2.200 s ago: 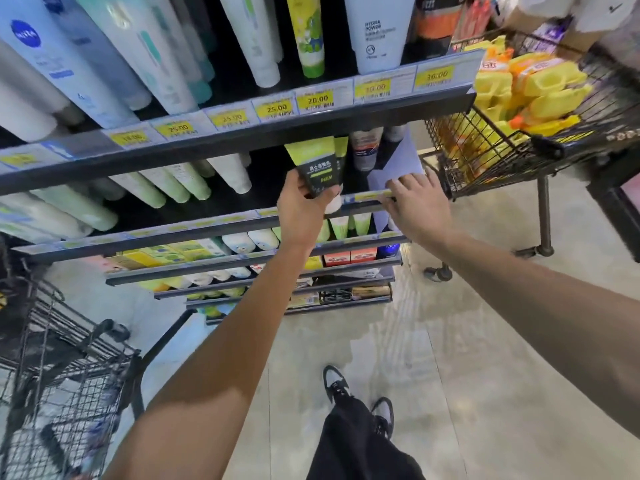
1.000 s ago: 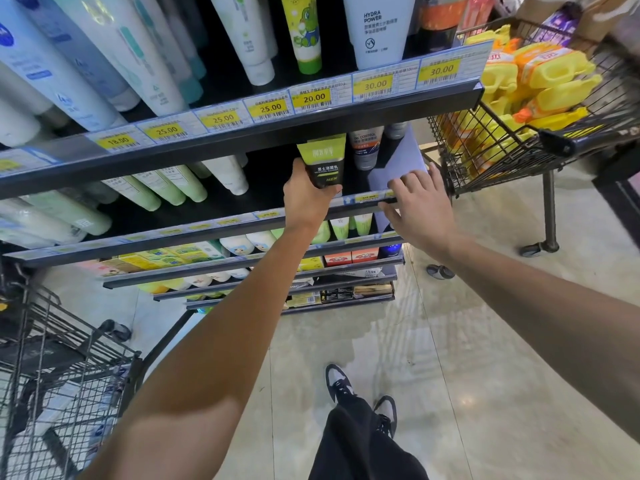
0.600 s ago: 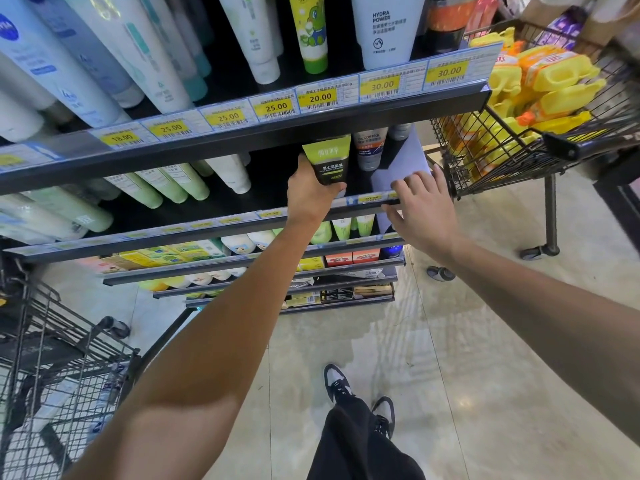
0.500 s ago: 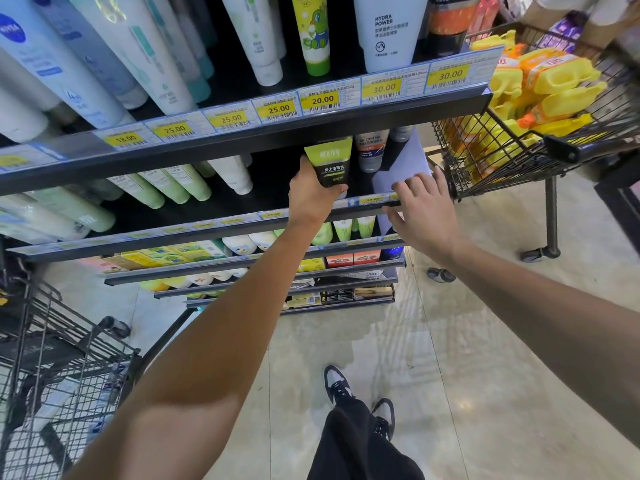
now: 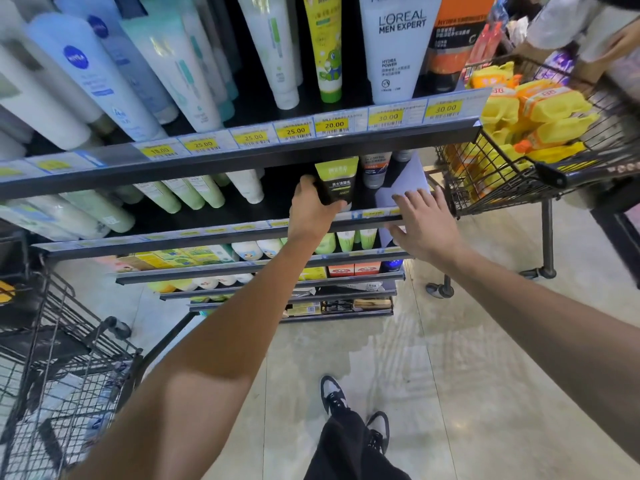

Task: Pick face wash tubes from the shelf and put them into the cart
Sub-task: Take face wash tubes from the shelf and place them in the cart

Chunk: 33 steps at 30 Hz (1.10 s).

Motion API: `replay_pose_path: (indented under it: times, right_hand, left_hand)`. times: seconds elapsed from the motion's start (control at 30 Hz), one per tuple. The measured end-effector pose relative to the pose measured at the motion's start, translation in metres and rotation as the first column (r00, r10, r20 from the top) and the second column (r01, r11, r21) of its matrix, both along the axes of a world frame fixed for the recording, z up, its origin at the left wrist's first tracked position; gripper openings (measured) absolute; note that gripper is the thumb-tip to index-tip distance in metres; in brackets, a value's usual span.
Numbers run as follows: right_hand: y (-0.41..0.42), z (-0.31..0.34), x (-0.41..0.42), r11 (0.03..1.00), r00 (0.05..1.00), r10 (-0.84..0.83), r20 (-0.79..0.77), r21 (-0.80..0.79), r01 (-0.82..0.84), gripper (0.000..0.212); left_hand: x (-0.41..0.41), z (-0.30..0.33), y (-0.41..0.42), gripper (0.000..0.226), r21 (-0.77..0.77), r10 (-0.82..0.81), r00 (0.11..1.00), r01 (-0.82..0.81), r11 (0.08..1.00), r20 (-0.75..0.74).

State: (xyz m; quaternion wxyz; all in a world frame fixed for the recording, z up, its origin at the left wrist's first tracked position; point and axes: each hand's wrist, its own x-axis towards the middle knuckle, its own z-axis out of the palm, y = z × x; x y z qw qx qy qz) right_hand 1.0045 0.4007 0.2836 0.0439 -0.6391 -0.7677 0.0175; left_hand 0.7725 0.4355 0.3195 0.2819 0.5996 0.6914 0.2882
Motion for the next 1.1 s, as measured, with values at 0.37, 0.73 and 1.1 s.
replay_pose_path:
  times: [0.37, 0.73, 1.1]
  right_hand:
    - [-0.082, 0.094, -0.075, 0.990, 0.987, 0.116, -0.111, -0.072, -0.124, 0.055]
    - [-0.149, 0.126, -0.252, 0.910, 0.902, 0.397, -0.168, -0.053, -0.411, 0.059]
    - [-0.251, 0.112, -0.509, 0.703, 0.702, 0.687, -0.187, -0.073, -0.708, 0.053]
  left_hand:
    - [-0.083, 0.056, -0.130, 0.067, -0.038, -0.082, 0.927, 0.074, 0.997, -0.367]
    - [-0.215, 0.067, -0.256, 0.057, 0.025, 0.146, 0.880, -0.151, 0.988, -0.453]
    - [-0.426, 0.030, -0.434, 0.066, -0.020, 0.436, 0.795, -0.489, 0.872, -0.422]
